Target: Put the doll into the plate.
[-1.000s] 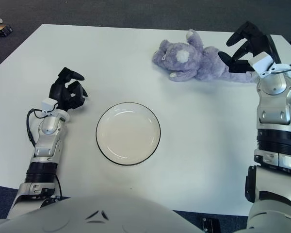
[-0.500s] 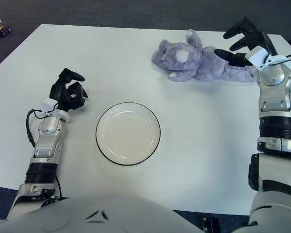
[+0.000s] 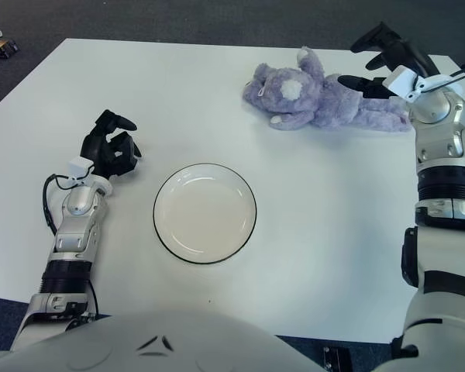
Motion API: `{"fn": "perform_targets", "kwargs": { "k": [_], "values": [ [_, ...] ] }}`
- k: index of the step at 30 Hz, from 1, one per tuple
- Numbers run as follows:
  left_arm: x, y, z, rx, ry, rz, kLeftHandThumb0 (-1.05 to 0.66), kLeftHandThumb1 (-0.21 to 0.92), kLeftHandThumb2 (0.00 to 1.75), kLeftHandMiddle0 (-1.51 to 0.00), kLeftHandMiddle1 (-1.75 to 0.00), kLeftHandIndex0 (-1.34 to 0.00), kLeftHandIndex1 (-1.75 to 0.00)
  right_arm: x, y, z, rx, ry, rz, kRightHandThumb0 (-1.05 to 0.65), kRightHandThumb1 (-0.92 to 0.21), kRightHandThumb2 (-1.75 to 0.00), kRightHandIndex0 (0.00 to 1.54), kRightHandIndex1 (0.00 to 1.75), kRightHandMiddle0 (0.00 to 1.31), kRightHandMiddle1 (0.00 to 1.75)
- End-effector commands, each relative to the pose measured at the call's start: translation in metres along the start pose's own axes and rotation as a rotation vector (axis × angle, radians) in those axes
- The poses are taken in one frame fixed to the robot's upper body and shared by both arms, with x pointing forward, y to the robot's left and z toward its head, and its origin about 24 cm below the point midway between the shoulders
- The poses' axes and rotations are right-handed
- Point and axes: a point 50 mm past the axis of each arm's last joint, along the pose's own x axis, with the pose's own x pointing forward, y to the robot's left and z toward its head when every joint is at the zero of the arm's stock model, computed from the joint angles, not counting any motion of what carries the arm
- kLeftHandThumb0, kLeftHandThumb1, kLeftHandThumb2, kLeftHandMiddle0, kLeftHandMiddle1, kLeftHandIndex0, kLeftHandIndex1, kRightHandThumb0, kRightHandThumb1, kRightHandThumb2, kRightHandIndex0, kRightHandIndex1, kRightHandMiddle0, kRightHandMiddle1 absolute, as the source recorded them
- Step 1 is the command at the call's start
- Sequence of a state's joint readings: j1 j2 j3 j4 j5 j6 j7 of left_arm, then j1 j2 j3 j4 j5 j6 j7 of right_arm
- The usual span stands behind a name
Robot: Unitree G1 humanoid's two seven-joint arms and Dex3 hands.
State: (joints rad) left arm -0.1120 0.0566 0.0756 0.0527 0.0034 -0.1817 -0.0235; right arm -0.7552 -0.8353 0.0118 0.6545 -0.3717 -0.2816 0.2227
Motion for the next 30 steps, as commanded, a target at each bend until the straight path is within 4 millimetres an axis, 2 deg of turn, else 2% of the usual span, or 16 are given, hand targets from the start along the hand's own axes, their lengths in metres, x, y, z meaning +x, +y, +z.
{"fn": "perform_targets", "kwargs": {
  "k": [1, 9, 15, 21, 30],
  "values": [
    [-0.012, 0.001, -0.017, -0.008, 0.081, 0.005, -0.4, 0.6, 0.97, -0.9, -1.75, -0.4, -1.75, 0.005, -0.004, 0.005, -0.068, -0.021, 0.039, -1.02, -0.92, -0.49, 0.17, 0.86, 0.0, 0.95],
    [-0.013, 0.001, -0.018, -0.011, 0.099, -0.001, -0.4, 0.6, 0.95, -0.94, -1.75, -0.39, -1.75, 0.02, 0.006, 0.006, -0.137, 0.002, 0.125, -1.05, -0.92, -0.66, 0.15, 0.62, 0.0, 0.82],
    [-0.014, 0.002, -0.018, -0.008, 0.11, -0.013, -0.4, 0.6, 0.96, -0.97, -1.75, -0.4, -1.75, 0.023, 0.01, 0.007, -0.125, 0.001, 0.187, -1.05, -0.92, -0.73, 0.15, 0.52, 0.0, 0.76],
    [-0.015, 0.002, -0.018, 0.001, 0.112, -0.022, -0.4, 0.59, 0.97, -1.0, -1.75, -0.41, -1.75, 0.03, 0.017, 0.01, -0.131, 0.013, 0.225, -1.05, -0.92, -0.77, 0.2, 0.52, 0.0, 0.73],
    [-0.017, 0.001, -0.018, -0.004, 0.117, -0.026, -0.4, 0.58, 0.98, -1.01, -1.75, -0.41, -1.75, 0.035, 0.024, 0.01, -0.171, 0.041, 0.281, -1.05, -0.92, -0.82, 0.21, 0.55, 0.0, 0.56]
  ]
}}
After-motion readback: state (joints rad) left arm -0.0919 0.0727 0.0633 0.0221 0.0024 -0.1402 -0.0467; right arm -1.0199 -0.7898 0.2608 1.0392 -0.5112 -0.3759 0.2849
